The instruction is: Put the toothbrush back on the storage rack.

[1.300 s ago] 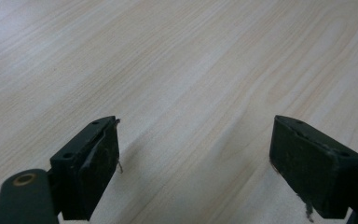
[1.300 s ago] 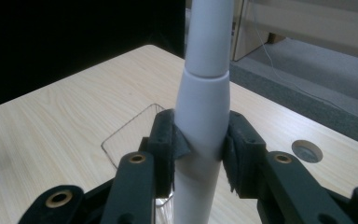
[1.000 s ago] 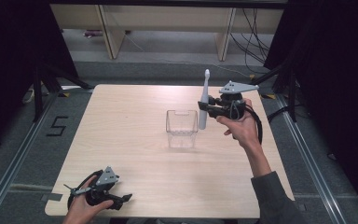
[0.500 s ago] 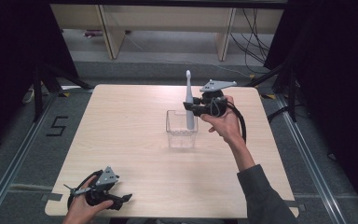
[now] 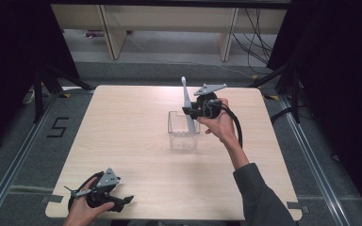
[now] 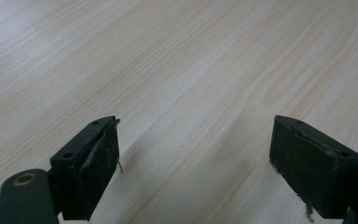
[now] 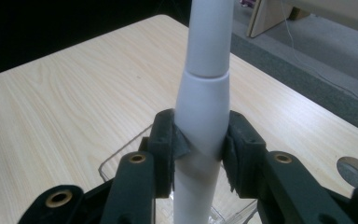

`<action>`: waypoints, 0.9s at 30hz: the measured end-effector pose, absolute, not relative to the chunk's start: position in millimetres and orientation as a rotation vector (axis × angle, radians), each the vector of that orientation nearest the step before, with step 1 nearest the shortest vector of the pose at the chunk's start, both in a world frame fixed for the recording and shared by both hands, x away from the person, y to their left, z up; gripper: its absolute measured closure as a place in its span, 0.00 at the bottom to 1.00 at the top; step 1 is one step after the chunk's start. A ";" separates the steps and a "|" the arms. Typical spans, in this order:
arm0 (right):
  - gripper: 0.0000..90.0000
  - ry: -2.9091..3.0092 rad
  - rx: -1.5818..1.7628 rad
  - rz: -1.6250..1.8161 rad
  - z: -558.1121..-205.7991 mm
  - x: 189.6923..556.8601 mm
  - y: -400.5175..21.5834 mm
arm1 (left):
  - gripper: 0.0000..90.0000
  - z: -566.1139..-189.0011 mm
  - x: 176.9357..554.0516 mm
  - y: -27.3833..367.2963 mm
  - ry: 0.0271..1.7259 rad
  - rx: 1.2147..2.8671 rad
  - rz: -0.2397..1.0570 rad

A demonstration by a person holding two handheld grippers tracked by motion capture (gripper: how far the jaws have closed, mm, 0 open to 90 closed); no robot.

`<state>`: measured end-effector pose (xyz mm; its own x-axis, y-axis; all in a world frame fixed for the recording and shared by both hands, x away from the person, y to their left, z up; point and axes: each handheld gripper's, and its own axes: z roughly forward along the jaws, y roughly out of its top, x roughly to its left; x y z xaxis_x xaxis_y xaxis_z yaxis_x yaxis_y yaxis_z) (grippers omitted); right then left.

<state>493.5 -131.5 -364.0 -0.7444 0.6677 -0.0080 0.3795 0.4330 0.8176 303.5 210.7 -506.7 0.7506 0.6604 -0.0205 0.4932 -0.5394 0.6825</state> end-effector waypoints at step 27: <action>0.75 2.453 0.906 1.076 -404.2 502.7 -116.0 | 0.17 -506.8 303.2 210.6 0.861 2.254 0.310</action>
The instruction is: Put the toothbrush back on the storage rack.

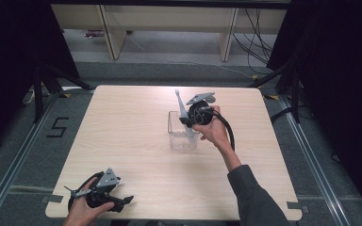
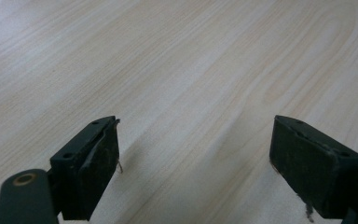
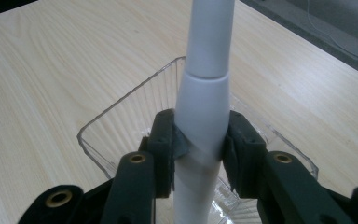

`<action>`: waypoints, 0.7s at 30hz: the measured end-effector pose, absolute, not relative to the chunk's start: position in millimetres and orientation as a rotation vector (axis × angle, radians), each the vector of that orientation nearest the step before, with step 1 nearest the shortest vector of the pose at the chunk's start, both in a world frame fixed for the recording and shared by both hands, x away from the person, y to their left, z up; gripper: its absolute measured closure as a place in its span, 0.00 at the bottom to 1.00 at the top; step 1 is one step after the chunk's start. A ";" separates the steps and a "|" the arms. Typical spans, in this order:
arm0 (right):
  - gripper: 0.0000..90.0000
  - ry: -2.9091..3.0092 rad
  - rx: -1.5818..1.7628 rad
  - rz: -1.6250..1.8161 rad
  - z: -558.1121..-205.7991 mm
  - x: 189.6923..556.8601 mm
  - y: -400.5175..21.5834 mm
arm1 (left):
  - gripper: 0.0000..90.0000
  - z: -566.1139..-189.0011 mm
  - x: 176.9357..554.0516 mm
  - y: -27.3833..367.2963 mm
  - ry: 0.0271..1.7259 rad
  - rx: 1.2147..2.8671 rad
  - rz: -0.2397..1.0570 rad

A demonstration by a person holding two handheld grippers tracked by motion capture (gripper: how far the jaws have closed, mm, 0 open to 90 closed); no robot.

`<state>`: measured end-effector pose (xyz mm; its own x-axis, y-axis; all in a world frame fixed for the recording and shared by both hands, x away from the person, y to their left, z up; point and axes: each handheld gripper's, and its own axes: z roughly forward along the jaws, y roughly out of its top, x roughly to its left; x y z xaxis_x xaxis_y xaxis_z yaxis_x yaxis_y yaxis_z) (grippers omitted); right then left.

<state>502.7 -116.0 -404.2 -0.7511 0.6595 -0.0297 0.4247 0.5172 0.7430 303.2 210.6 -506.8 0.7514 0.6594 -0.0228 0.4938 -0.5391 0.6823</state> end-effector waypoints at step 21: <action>0.74 2.528 0.970 0.935 -416.3 509.0 -103.1 | 0.17 -506.7 303.2 210.8 0.860 2.255 0.309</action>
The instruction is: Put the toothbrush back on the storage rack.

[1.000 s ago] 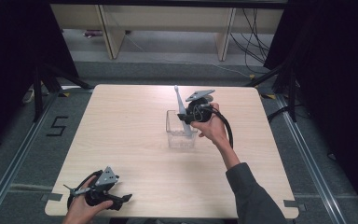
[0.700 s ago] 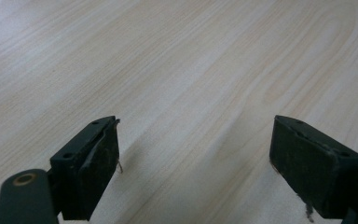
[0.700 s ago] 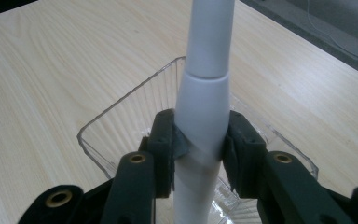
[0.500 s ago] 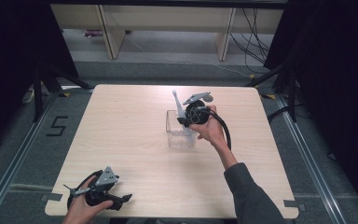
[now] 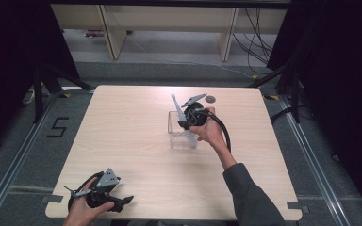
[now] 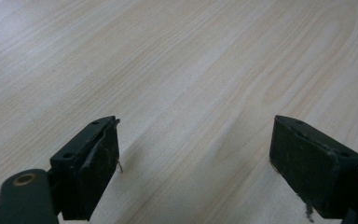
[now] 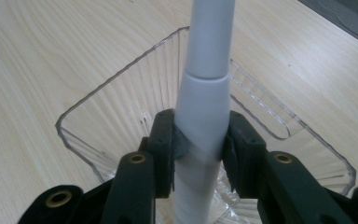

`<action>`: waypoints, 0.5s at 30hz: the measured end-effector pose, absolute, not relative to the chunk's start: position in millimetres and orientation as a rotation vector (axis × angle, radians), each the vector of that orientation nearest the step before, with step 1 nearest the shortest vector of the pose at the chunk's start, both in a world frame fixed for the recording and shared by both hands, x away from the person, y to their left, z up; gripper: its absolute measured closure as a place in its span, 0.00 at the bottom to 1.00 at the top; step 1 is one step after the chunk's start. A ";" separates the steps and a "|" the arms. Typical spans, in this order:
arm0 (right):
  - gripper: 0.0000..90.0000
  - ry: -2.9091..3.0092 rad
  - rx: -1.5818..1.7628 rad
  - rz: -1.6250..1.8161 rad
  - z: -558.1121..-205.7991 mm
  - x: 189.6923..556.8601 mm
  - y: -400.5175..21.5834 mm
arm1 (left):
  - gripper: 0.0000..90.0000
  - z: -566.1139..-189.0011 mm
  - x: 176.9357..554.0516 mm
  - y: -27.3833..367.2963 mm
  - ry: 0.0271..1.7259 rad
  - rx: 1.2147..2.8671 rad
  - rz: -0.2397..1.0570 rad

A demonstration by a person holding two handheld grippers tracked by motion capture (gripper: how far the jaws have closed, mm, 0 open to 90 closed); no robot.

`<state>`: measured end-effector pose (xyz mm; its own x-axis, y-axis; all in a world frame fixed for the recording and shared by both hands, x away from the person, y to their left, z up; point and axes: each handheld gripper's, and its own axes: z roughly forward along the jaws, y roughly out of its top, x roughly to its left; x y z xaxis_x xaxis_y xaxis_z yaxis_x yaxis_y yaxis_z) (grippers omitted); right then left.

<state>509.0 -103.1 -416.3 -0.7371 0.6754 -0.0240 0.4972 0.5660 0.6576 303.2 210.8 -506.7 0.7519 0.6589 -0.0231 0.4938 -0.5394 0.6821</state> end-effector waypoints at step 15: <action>0.74 2.570 0.982 0.795 -418.1 519.1 -86.3 | 0.17 -506.8 303.0 210.7 0.857 2.253 0.305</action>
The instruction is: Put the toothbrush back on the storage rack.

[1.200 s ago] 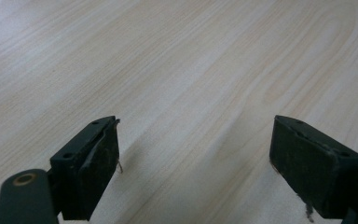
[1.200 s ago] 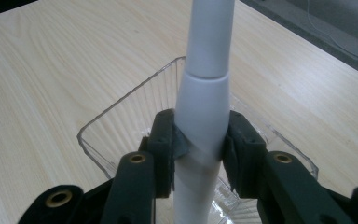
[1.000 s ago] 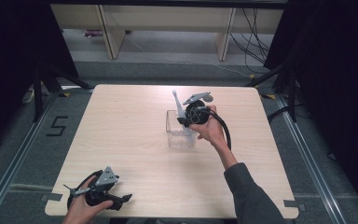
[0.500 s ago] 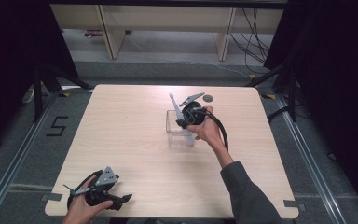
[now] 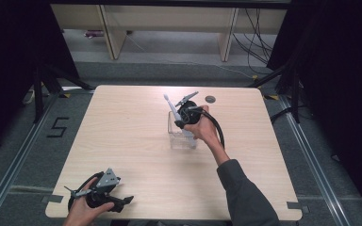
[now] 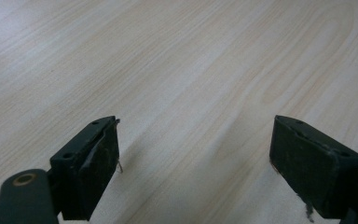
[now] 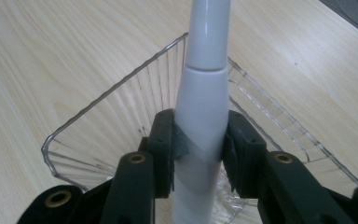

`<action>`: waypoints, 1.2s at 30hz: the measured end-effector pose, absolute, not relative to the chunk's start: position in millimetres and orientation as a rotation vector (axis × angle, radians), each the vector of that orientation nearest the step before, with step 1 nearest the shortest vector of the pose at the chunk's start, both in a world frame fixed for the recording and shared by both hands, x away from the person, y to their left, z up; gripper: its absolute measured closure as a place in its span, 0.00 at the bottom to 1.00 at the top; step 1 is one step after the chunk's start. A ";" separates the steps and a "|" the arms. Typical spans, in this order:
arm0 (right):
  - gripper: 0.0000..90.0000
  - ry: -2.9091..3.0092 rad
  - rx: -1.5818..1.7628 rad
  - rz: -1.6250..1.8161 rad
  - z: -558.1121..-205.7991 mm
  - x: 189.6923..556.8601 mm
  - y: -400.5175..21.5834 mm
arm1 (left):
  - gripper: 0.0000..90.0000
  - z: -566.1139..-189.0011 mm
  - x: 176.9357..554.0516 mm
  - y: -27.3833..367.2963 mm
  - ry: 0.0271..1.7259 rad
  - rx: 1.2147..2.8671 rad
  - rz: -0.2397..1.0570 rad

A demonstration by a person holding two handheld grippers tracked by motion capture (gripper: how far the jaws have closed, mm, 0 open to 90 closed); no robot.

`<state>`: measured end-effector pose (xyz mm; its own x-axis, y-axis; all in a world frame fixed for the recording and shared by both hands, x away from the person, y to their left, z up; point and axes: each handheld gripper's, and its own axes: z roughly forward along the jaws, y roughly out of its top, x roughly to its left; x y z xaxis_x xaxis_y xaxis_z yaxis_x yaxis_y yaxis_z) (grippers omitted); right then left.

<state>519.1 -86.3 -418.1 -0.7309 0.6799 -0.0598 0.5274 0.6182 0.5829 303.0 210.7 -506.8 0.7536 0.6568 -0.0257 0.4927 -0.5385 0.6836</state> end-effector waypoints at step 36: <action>0.57 2.539 0.980 0.874 -409.5 513.6 -88.1 | 0.17 -506.7 302.7 211.1 0.862 2.254 0.307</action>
<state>513.6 -88.1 -409.5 -0.7297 0.6824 -0.0433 0.5112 0.5865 0.6282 302.7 211.1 -506.7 0.7513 0.6595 -0.0251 0.4953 -0.5383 0.6818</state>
